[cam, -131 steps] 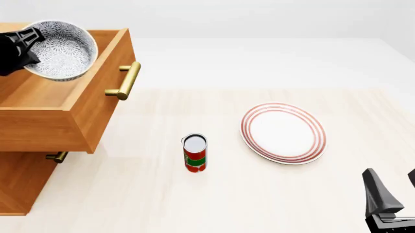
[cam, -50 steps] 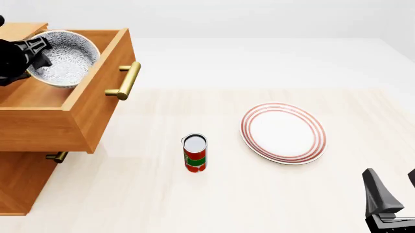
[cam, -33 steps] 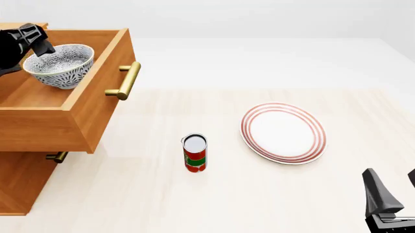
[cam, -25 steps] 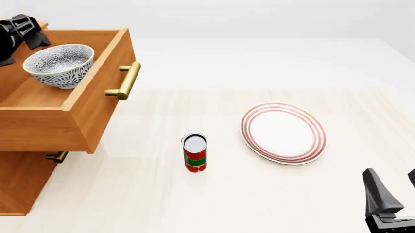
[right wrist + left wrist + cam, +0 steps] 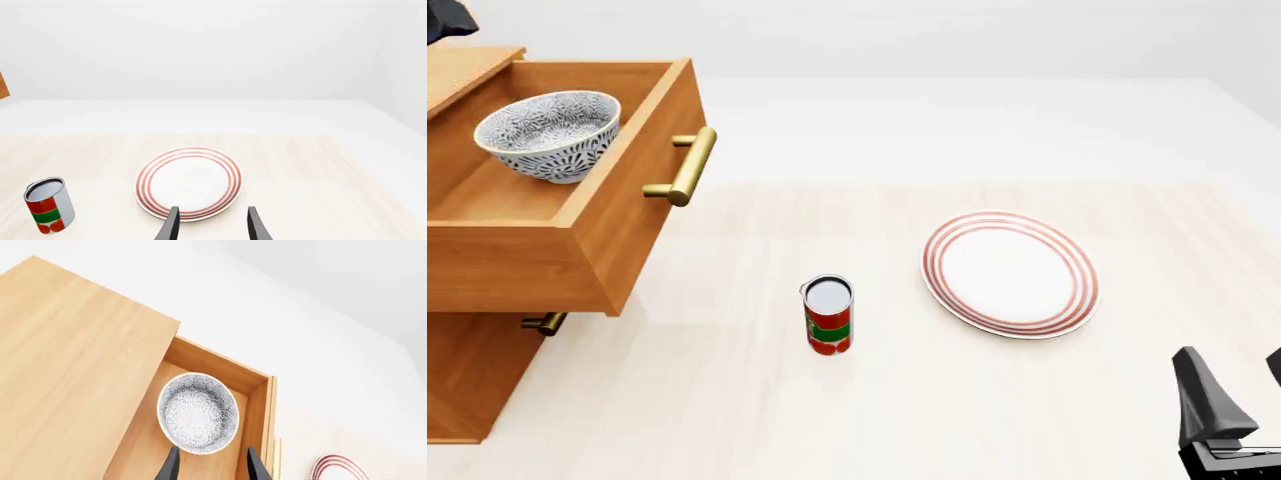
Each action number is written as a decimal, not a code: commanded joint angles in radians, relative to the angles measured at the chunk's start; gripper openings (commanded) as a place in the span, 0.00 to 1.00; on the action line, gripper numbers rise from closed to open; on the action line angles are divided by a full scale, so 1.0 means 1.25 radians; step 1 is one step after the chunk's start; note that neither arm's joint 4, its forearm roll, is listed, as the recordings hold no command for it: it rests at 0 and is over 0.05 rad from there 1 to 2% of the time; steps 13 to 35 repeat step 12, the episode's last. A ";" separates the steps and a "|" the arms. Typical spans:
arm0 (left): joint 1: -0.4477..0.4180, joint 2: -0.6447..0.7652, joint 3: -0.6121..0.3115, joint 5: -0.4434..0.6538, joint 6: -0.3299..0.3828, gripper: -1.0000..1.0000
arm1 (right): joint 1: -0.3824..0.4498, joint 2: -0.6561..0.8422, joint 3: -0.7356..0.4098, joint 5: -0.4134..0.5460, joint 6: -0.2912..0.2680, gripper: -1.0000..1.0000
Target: Put the bowl in the top drawer of the cabinet.
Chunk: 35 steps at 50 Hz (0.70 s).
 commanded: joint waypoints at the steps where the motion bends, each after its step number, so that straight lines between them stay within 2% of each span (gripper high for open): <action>1: -0.018 -0.077 -0.005 0.024 -0.009 1.00 | 0.000 0.000 0.000 0.000 0.000 1.00; 6: -0.043 -0.143 0.025 0.000 -0.034 1.00 | 0.000 0.000 0.000 0.000 0.000 1.00; 12: -0.055 -0.226 0.131 -0.032 -0.074 1.00 | 0.000 0.000 0.000 0.000 0.000 1.00; 35: -0.055 -0.226 0.131 -0.032 -0.074 1.00 | 0.000 0.000 0.000 0.000 0.000 1.00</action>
